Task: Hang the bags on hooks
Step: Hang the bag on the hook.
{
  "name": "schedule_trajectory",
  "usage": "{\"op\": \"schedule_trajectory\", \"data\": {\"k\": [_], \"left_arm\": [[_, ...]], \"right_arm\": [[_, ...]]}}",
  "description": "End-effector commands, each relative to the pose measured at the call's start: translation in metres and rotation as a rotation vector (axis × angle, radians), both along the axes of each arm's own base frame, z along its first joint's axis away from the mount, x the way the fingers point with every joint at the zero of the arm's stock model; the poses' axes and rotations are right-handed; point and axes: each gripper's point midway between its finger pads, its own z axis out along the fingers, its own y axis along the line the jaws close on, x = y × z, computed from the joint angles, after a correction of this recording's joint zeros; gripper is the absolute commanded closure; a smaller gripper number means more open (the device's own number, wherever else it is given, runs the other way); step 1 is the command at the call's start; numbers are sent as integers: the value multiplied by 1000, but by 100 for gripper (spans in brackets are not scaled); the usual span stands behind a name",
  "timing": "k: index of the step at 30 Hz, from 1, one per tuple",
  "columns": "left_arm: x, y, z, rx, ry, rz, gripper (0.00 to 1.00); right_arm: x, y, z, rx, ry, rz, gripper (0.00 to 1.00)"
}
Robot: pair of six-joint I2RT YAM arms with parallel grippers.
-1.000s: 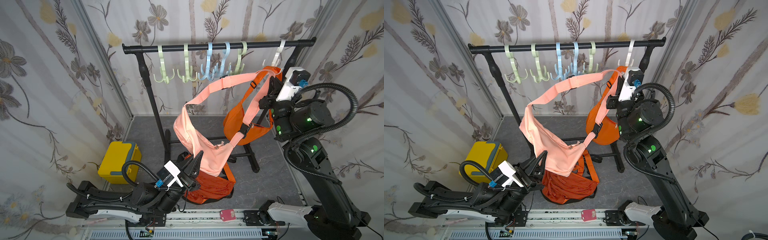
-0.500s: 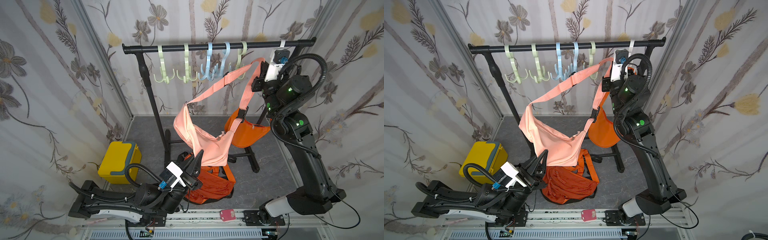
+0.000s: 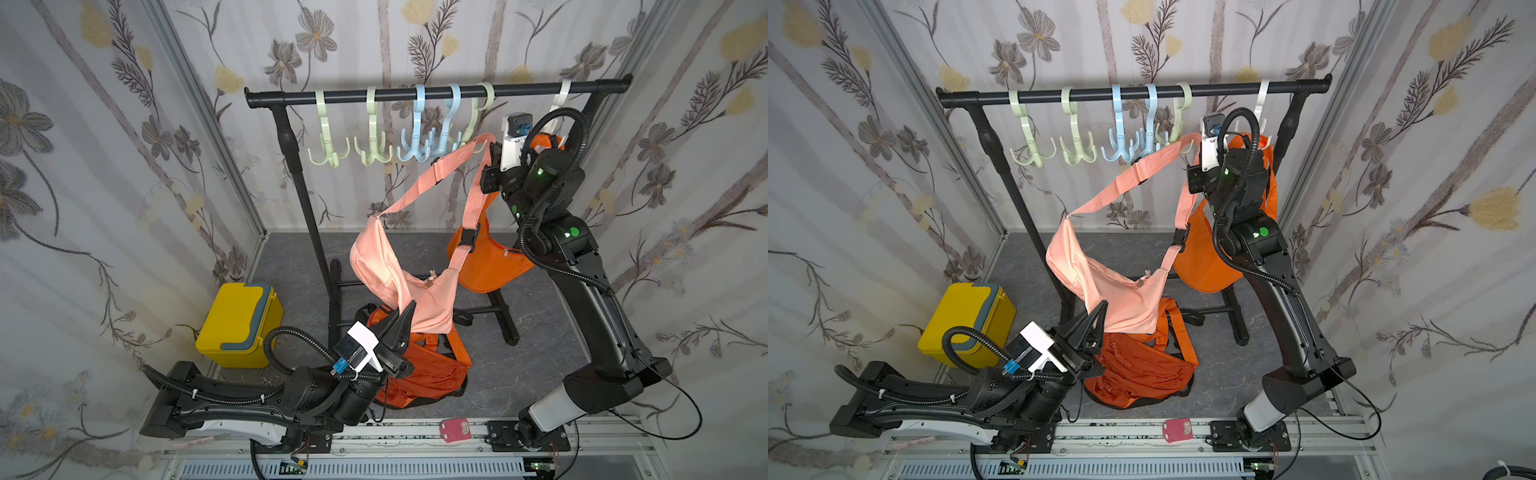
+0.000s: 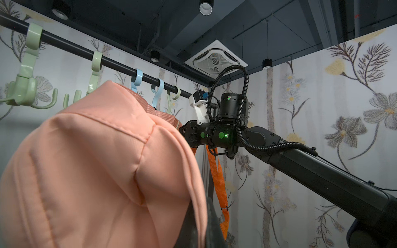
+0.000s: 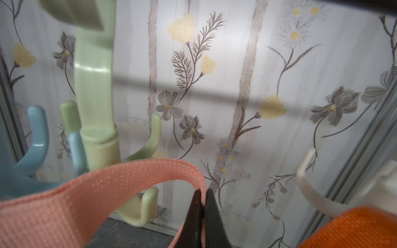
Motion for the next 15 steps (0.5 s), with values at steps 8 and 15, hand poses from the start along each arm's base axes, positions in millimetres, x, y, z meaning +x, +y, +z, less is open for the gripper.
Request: {"op": "schedule_trajectory", "data": {"k": [8,15], "left_arm": [[22,-40,-57,11,169,-108,100],[48,-91,-95,61,266,-220,100]], "right_arm": [[-18,-42,-14,65,-9,-122,100],[-40,-91,-25,97,-12,-331,100]]}}
